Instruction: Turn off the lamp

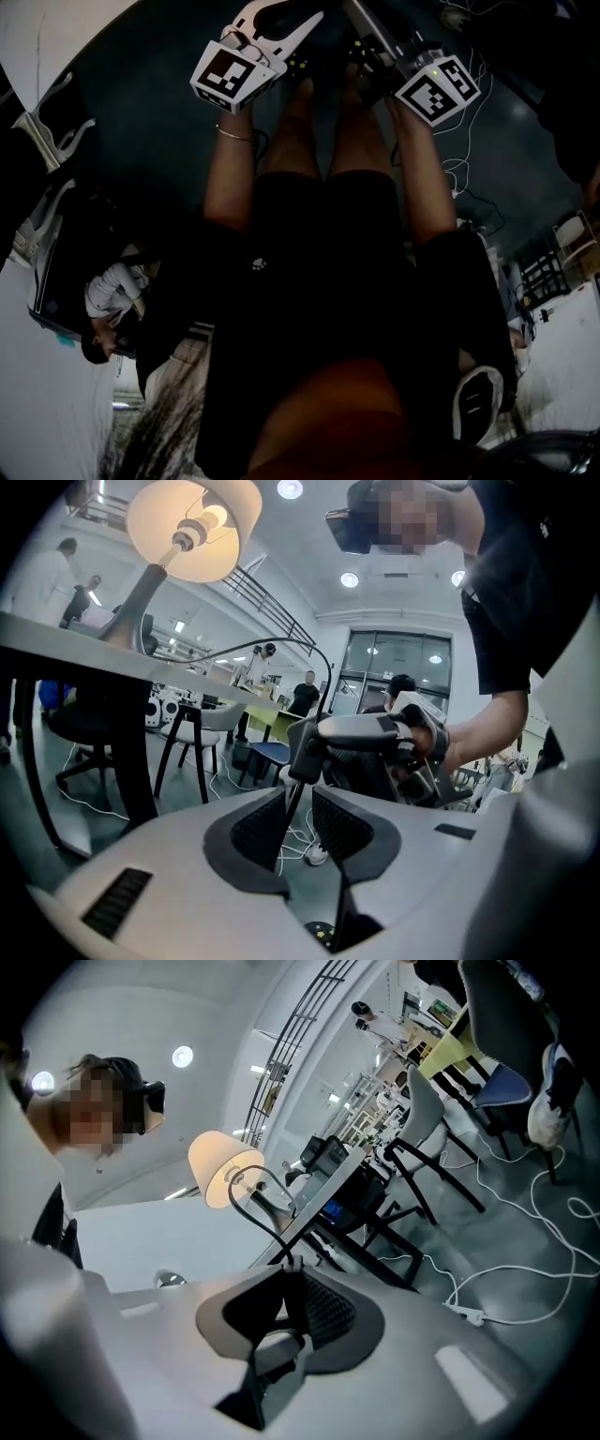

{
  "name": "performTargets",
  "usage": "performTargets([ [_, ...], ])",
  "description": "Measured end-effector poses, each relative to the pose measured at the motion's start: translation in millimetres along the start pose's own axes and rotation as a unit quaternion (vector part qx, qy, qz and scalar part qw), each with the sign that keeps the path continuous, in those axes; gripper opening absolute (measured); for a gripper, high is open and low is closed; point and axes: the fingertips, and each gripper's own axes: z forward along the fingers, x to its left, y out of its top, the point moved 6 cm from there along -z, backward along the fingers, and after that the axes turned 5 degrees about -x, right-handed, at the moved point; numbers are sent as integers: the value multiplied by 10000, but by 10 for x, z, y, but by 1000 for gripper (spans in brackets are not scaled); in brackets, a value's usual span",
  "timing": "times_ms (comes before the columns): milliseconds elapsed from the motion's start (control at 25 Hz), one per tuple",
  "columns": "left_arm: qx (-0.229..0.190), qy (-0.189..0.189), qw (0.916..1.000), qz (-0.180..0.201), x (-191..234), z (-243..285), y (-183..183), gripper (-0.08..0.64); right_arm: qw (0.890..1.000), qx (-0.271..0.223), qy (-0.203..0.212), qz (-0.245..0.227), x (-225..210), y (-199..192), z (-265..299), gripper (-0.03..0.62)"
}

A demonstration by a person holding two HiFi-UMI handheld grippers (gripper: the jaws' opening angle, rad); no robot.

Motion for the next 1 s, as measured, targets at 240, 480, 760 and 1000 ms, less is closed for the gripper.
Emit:
performTargets([
  [240,41,29,9999,91,7,36,-45,75,9996,-43,155,227,44,6,-32,63],
  [480,134,26,9994,325,-48,38,-55,23,9995,-88,121,282,37,-11,-50,64],
  [760,191,-29,9991,375,-112,66,-76,14,9998,-155,84,104,28,-1,-46,64],
  [1000,309,-57,9987,405,-143,47,-96,14,9999,-40,115,-85,23,-19,-27,67],
])
